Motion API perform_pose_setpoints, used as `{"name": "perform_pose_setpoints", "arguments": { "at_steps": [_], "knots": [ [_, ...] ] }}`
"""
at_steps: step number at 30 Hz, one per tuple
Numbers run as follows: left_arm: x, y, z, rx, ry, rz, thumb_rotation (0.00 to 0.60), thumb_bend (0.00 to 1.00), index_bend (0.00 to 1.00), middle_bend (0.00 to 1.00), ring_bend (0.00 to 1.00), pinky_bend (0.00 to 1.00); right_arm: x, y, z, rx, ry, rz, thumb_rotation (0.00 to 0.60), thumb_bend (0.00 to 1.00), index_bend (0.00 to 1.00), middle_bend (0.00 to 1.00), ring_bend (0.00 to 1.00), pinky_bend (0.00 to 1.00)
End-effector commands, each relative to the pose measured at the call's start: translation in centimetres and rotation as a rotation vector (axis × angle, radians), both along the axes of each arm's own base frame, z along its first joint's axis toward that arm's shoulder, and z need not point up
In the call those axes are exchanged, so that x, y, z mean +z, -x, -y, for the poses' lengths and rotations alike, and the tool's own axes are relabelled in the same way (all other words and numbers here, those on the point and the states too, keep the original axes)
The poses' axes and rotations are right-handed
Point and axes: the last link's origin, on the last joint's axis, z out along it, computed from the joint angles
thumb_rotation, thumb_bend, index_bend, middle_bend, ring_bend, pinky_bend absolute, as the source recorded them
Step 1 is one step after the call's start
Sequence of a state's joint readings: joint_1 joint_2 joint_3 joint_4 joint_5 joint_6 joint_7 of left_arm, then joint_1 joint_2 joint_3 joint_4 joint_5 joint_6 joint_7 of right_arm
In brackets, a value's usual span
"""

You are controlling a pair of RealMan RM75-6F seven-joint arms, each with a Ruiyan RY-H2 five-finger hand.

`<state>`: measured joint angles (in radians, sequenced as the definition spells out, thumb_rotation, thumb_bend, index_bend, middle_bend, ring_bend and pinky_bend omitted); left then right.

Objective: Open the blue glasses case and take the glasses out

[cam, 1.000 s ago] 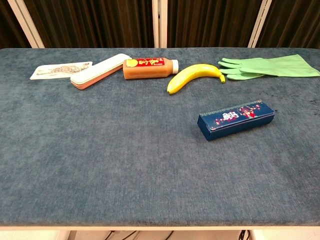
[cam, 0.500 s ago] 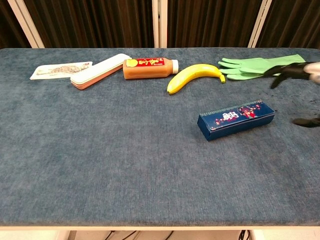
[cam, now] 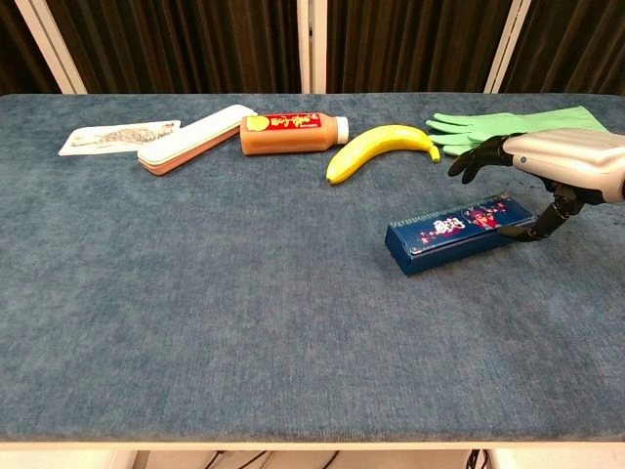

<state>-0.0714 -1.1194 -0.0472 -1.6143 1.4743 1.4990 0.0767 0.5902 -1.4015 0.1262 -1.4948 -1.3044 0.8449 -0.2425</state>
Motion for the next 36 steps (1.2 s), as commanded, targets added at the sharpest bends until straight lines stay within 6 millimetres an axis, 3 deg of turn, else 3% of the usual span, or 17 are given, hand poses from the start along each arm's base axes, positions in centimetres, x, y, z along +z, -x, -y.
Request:
{"name": "perform_pose_setpoints", "arguments": {
  "at_steps": [1, 7, 15, 27, 33, 36],
  "knots": [
    [0.0, 0.0, 0.0, 0.000, 0.001, 0.001, 0.600, 0.33, 0.71, 0.68, 0.49, 0.43, -0.1, 0.0, 0.0, -0.002, -0.004, -0.003, 0.600, 0.29, 0.18, 0.20, 0.00, 0.00],
    [0.0, 0.0, 0.0, -0.001, 0.000, 0.000, 0.600, 0.33, 0.71, 0.68, 0.49, 0.43, -0.4, -0.1, 0.1, -0.008, -0.021, -0.010, 0.600, 0.32, 0.20, 0.20, 0.00, 0.00],
    [0.0, 0.0, 0.0, 0.000, 0.000, 0.001, 0.600, 0.33, 0.71, 0.68, 0.49, 0.43, -0.7, -0.4, 0.5, 0.004, -0.057, -0.050, 0.600, 0.48, 0.34, 0.20, 0.00, 0.00],
    [0.0, 0.0, -0.1, -0.002, 0.005, 0.004, 0.600, 0.33, 0.71, 0.68, 0.49, 0.43, 0.2, -0.8, 0.5, -0.020, -0.101, -0.075, 0.600, 0.75, 0.47, 0.25, 0.00, 0.00],
    [0.0, 0.0, 0.0, 0.000, 0.002, 0.000, 0.600, 0.33, 0.71, 0.68, 0.49, 0.43, -0.2, -2.3, 2.2, -0.037, -0.110, -0.053, 0.600, 0.75, 0.50, 0.26, 0.00, 0.00],
    [0.0, 0.0, 0.0, 0.000, 0.001, 0.001, 0.600, 0.33, 0.71, 0.68, 0.49, 0.43, -0.9, -3.0, 3.2, -0.023, -0.096, -0.071, 0.600, 0.66, 0.43, 0.25, 0.00, 0.00]
  ]
}}
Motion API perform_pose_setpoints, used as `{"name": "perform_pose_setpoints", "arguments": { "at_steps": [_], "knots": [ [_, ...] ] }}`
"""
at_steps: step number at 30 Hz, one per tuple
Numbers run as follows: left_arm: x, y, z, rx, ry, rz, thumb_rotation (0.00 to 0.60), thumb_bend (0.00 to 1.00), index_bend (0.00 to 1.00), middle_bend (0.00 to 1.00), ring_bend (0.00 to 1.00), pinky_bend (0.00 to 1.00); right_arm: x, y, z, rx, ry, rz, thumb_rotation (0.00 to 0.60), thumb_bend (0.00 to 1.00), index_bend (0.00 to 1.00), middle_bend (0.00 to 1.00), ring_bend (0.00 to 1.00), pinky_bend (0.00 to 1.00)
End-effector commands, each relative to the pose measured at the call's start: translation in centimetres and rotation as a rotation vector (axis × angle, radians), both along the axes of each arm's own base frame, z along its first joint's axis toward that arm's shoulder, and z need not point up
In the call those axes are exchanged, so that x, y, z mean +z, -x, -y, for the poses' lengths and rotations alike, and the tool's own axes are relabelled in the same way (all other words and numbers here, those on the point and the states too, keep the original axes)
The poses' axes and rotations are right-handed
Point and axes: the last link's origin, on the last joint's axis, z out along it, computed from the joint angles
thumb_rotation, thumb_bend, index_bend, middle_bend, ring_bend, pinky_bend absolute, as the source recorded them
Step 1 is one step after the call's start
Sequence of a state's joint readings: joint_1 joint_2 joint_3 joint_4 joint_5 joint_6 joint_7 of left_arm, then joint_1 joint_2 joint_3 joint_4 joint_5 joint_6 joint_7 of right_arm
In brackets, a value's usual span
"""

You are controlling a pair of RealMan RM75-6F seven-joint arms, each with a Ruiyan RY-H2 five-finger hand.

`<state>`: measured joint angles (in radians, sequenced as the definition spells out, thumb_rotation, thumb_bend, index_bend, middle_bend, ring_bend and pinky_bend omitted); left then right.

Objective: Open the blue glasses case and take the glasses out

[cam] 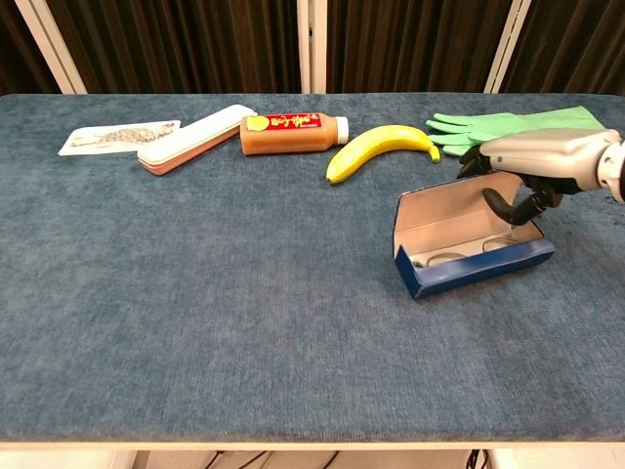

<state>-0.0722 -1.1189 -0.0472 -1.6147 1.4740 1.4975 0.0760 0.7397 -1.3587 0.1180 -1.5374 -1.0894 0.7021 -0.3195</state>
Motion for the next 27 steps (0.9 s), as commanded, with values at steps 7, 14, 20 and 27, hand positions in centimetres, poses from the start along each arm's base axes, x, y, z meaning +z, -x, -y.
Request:
{"name": "perform_pose_setpoints", "arguments": {
  "at_steps": [7, 14, 20, 27],
  "knots": [
    [0.0, 0.0, 0.0, 0.000, 0.001, 0.002, 0.600, 0.33, 0.71, 0.68, 0.49, 0.43, -2.1, -2.4, 2.1, 0.049, 0.067, -0.019, 0.600, 0.44, 0.00, 0.07, 0.00, 0.00],
    [0.0, 0.0, 0.0, -0.002, 0.004, 0.005, 0.600, 0.33, 0.71, 0.68, 0.49, 0.43, -0.2, -4.4, -0.9, 0.112, 0.073, 0.129, 0.600, 0.32, 0.00, 0.07, 0.00, 0.00],
    [0.1, 0.0, 0.0, -0.003, 0.006, 0.006, 0.600, 0.33, 0.71, 0.68, 0.49, 0.43, 1.5, -2.5, -5.3, 0.145, 0.010, 0.124, 0.600, 0.14, 0.00, 0.11, 0.00, 0.00],
    [0.0, 0.0, 0.0, -0.004, 0.007, 0.006, 0.600, 0.33, 0.71, 0.68, 0.49, 0.43, 1.1, 1.4, -5.5, 0.105, 0.055, -0.021, 0.600, 0.05, 0.00, 0.05, 0.00, 0.00]
  ]
}}
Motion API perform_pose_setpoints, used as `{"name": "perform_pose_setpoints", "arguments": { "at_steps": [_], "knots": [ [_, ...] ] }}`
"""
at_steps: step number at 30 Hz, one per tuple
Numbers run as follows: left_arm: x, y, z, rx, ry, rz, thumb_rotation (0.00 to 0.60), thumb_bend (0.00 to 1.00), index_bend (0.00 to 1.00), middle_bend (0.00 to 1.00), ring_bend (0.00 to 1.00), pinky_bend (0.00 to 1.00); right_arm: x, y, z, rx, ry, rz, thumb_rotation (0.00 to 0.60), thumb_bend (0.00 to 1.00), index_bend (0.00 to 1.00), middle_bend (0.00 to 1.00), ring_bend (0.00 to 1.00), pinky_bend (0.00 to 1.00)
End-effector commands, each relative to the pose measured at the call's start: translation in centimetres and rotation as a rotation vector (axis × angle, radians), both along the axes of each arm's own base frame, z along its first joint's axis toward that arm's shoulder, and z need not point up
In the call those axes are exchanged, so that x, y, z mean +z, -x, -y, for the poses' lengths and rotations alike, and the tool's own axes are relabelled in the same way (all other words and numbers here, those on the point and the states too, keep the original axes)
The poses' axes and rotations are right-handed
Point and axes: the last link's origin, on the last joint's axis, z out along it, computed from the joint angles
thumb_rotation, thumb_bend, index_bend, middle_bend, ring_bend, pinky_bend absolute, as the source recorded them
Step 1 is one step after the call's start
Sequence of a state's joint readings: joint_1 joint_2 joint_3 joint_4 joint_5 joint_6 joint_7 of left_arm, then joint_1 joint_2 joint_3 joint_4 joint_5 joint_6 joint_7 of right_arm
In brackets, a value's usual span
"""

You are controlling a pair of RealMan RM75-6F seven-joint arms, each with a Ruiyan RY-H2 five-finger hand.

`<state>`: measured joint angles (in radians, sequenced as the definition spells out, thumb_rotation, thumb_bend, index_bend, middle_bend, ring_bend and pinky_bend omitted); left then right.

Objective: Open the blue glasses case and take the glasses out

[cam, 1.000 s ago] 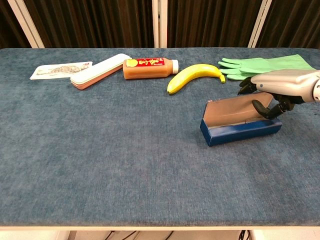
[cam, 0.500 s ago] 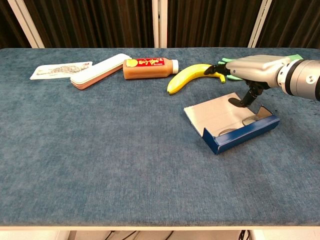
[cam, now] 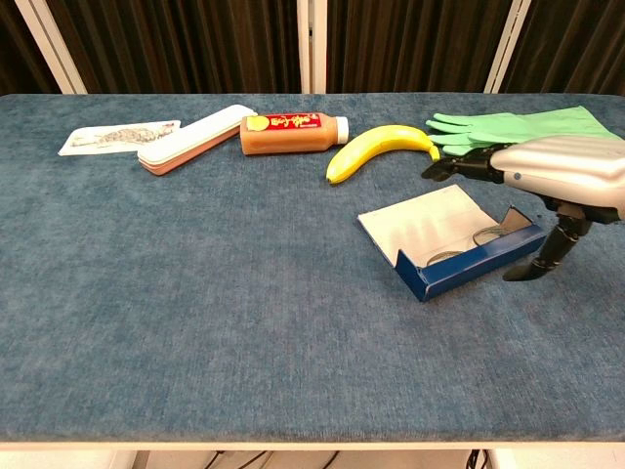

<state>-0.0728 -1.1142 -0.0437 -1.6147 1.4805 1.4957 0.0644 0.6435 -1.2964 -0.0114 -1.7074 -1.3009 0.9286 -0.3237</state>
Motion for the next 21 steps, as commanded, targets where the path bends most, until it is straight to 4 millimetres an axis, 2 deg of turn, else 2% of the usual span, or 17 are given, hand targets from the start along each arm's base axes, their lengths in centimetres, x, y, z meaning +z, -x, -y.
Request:
{"name": "perform_pose_setpoints", "arguments": {
  "at_steps": [1, 6, 10, 16, 21],
  "knots": [
    [0.0, 0.0, 0.0, 0.000, 0.000, -0.001, 0.600, 0.33, 0.71, 0.68, 0.49, 0.43, -0.5, 1.7, 0.7, -0.023, 0.044, -0.059, 0.600, 0.05, 0.00, 0.04, 0.00, 0.00],
    [0.0, 0.0, 0.0, 0.002, -0.003, 0.003, 0.600, 0.33, 0.71, 0.68, 0.49, 0.43, -2.1, 2.3, 3.2, -0.030, 0.099, -0.106, 0.600, 0.03, 0.00, 0.00, 0.00, 0.00],
    [0.0, 0.0, 0.0, 0.002, -0.002, 0.005, 0.600, 0.33, 0.71, 0.68, 0.49, 0.43, -3.3, 2.0, 5.8, -0.037, 0.133, -0.133, 0.600, 0.03, 0.00, 0.00, 0.00, 0.00],
    [0.0, 0.0, -0.1, 0.003, -0.002, 0.006, 0.600, 0.33, 0.71, 0.68, 0.49, 0.43, -4.7, -0.8, 9.8, -0.019, 0.208, -0.106, 0.600, 0.03, 0.00, 0.00, 0.00, 0.00],
    [0.0, 0.1, -0.1, 0.003, -0.001, 0.006, 0.600, 0.33, 0.71, 0.68, 0.49, 0.43, -5.8, -3.2, 11.4, 0.003, 0.206, -0.084, 0.600, 0.03, 0.00, 0.00, 0.00, 0.00]
  ]
}}
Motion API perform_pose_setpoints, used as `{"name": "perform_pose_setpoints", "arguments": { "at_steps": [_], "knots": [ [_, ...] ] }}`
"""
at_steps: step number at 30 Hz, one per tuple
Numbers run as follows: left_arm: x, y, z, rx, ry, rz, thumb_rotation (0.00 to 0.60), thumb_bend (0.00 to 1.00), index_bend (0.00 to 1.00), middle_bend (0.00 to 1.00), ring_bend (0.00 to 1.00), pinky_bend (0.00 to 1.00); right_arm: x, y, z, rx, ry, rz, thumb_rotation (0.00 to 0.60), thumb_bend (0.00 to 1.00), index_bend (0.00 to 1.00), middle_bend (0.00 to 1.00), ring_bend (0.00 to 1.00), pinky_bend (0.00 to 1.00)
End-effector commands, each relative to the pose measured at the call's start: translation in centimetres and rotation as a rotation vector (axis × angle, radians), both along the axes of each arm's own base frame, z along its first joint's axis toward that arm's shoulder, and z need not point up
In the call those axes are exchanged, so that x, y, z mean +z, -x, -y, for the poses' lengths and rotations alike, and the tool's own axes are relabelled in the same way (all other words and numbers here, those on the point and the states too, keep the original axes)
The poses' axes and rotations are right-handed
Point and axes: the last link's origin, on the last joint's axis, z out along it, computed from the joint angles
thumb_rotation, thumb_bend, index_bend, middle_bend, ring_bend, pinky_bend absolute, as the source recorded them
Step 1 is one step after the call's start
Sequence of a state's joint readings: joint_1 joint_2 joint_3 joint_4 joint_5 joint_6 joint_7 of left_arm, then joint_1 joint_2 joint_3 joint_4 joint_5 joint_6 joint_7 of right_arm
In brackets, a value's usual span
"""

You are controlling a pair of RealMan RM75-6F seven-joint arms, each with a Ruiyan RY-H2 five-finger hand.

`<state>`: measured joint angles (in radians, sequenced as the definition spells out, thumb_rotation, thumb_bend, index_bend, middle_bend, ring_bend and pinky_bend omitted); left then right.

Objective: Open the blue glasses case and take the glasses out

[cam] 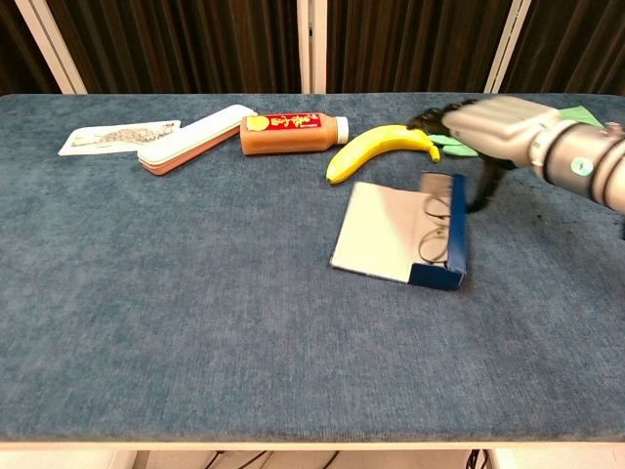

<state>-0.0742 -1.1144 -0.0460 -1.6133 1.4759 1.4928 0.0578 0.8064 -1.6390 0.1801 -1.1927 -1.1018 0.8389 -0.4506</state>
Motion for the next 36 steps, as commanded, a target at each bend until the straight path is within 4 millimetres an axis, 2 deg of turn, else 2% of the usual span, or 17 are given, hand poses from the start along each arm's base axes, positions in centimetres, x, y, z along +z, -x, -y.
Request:
{"name": "perform_pose_setpoints", "arguments": {
  "at_steps": [1, 4, 7, 9, 11, 15, 19, 27, 36],
  "knots": [
    [0.0, 0.0, 0.0, 0.000, 0.000, 0.001, 0.600, 0.33, 0.71, 0.68, 0.49, 0.43, -0.5, -1.8, 0.5, 0.020, -0.018, 0.019, 0.600, 0.04, 0.00, 0.00, 0.00, 0.00],
    [0.0, 0.0, 0.0, -0.001, 0.003, 0.004, 0.600, 0.33, 0.71, 0.68, 0.49, 0.43, 0.9, -2.4, -0.6, 0.041, -0.046, 0.062, 0.600, 0.08, 0.00, 0.03, 0.00, 0.00],
    [0.0, 0.0, 0.0, -0.002, 0.007, 0.003, 0.600, 0.33, 0.71, 0.68, 0.49, 0.43, 3.6, -2.3, -2.4, 0.072, -0.087, 0.065, 0.600, 0.17, 0.00, 0.05, 0.00, 0.00],
    [0.0, 0.0, 0.0, -0.003, 0.009, 0.002, 0.600, 0.33, 0.71, 0.68, 0.49, 0.43, 5.1, -2.3, -4.2, 0.097, -0.101, 0.077, 0.600, 0.20, 0.00, 0.08, 0.00, 0.00],
    [0.0, 0.0, -0.1, -0.003, 0.010, 0.001, 0.600, 0.33, 0.71, 0.68, 0.49, 0.43, 5.7, -2.4, -5.9, 0.102, -0.138, 0.112, 0.600, 0.26, 0.00, 0.12, 0.00, 0.00],
    [0.0, -0.1, -0.1, -0.003, 0.009, -0.004, 0.600, 0.33, 0.71, 0.68, 0.49, 0.43, 5.1, -2.4, -9.1, 0.111, -0.257, 0.167, 0.600, 0.37, 0.00, 0.20, 0.00, 0.00],
    [0.0, -0.1, 0.0, -0.002, 0.005, -0.003, 0.600, 0.33, 0.71, 0.68, 0.49, 0.43, 3.5, -2.0, -10.7, 0.130, -0.307, 0.175, 0.600, 0.45, 0.00, 0.26, 0.00, 0.00],
    [0.0, -0.1, -0.1, -0.003, 0.006, -0.001, 0.600, 0.33, 0.71, 0.68, 0.49, 0.43, 1.7, -1.3, -11.9, 0.135, -0.339, 0.168, 0.600, 0.47, 0.00, 0.27, 0.00, 0.00],
    [0.0, -0.1, -0.1, -0.004, 0.009, 0.000, 0.600, 0.33, 0.71, 0.68, 0.49, 0.43, 2.8, 1.4, -13.5, 0.102, -0.315, 0.101, 0.600, 0.47, 0.00, 0.30, 0.00, 0.00]
  ]
}}
